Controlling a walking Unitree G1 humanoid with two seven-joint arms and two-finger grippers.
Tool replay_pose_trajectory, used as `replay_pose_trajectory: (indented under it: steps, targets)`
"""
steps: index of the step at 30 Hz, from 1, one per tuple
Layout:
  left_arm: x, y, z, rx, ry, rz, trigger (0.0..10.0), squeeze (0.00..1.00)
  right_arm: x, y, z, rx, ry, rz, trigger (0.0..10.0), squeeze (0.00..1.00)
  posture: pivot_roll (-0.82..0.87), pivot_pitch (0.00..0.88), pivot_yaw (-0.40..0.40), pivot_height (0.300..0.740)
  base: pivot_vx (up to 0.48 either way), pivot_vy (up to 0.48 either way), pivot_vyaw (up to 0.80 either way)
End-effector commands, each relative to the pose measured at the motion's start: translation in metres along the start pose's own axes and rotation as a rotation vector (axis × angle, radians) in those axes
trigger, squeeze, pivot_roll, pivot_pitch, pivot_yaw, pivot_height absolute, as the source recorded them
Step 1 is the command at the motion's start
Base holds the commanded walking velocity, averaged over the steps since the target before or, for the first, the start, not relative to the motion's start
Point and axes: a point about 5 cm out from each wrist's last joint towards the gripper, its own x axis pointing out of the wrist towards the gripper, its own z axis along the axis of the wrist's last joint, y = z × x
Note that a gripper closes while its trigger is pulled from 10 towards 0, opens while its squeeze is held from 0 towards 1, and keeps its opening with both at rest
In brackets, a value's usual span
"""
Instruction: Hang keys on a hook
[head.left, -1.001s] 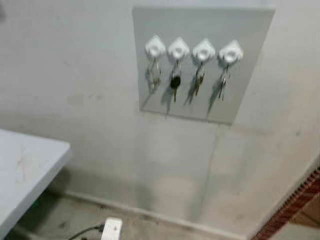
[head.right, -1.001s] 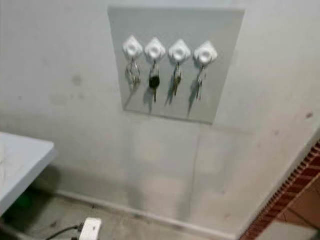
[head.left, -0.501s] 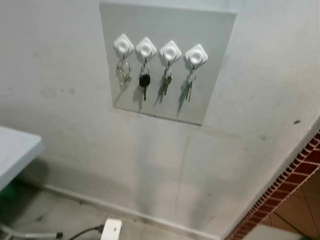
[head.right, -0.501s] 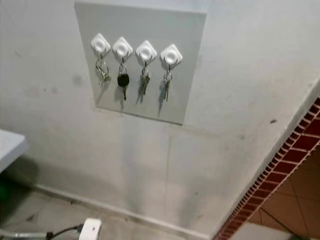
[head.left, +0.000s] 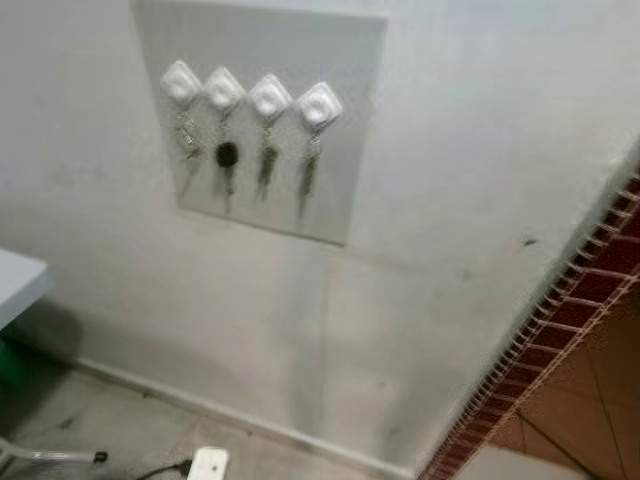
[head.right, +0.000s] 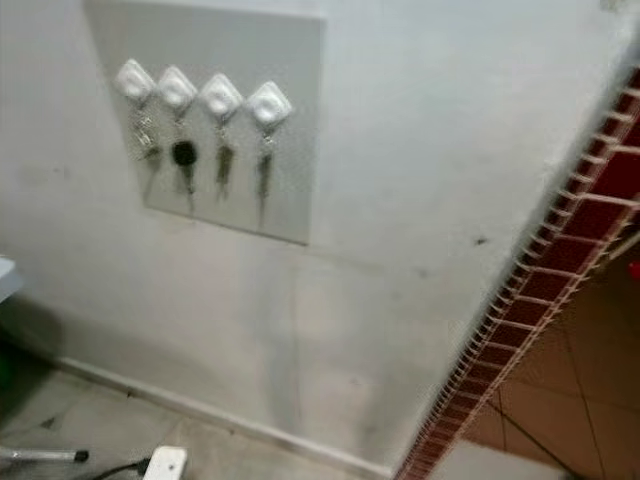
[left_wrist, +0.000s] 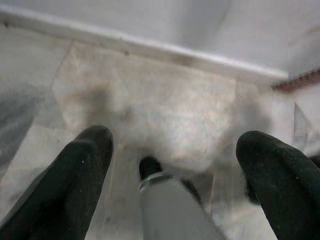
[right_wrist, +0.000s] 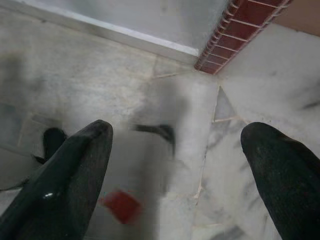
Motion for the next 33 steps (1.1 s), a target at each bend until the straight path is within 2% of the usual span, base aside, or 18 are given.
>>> replay_pose_trajectory:
  steps: [1,5,26,32,33]
  targets:
    - [0.0003,-0.0042,-0.0028,-0.016,0.008,-0.003,10.0,0.0,-0.0009,-0.0049,-0.0017,0.005,0.006,-0.011,10.0,0.0,-0.07,0.0,-0.007,0.74,0.0,0.0,0.0]
    - [0.0005,-0.0043,-0.002,-0.02,0.006,-0.001,10.0,0.0,-0.001,-0.0052,-0.0029,0.019,0.016,-0.015,10.0,0.0,-0.07,0.0,-0.007,0.74,0.0,0.0,-0.12]
    - [0.0003,-0.0039,-0.0021,-0.005,0.008,-0.009,10.0,0.0,-0.0011,-0.0054,-0.0038,0.033,0.022,-0.017,10.0,0.0,-0.07,0.0,-0.007,0.74,0.0,0.0,-0.65]
    - [0.0,-0.0045,-0.0039,-0.002,0.01,-0.006,10.0,0.0,-0.0012,-0.0056,-0.0042,0.034,0.024,-0.018,10.0,0.0,-0.07,0.0,-0.007,0.74,0.0,-0.48,-0.63]
    - [-0.0001,-0.0034,-0.0052,-0.029,0.019,0.011,10.0,0.0,-0.0012,-0.0058,-0.004,0.034,0.022,-0.019,10.0,0.0,-0.07,0.0,-0.007,0.74,0.0,0.0,-0.49]
